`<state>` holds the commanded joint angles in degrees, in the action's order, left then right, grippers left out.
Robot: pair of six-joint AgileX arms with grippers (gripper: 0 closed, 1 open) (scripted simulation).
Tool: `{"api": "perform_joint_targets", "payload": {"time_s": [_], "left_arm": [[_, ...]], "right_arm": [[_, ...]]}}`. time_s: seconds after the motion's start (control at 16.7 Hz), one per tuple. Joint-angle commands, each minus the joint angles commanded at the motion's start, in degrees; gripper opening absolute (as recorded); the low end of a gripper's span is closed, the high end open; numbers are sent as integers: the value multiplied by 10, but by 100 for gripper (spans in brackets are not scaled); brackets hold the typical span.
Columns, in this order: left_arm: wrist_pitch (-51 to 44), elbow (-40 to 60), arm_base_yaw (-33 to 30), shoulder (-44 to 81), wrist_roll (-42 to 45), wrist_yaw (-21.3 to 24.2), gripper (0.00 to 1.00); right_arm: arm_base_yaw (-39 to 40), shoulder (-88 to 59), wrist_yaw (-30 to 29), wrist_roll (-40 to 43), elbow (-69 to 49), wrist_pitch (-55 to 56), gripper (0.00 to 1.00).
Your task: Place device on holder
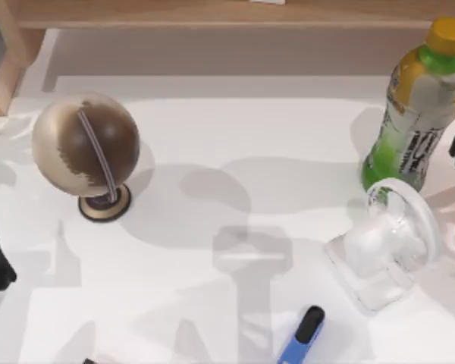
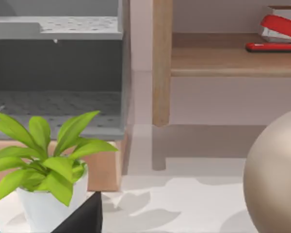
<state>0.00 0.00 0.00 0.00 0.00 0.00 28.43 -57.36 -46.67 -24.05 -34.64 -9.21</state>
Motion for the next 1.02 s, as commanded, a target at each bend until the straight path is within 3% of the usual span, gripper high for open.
{"api": "perform_joint_targets", "payload": {"time_s": [0.24,0.66,1.02], "left_arm": [[0,0,0,0,0,0,100],[0,0,0,0,0,0,100],[0,0,0,0,0,0,100]], "right_arm": [[-14,28,-23,-15,70,35,0],[-14,28,-24,-16,75,38,0],[-70,-18,17,16,79,130,0]]}}
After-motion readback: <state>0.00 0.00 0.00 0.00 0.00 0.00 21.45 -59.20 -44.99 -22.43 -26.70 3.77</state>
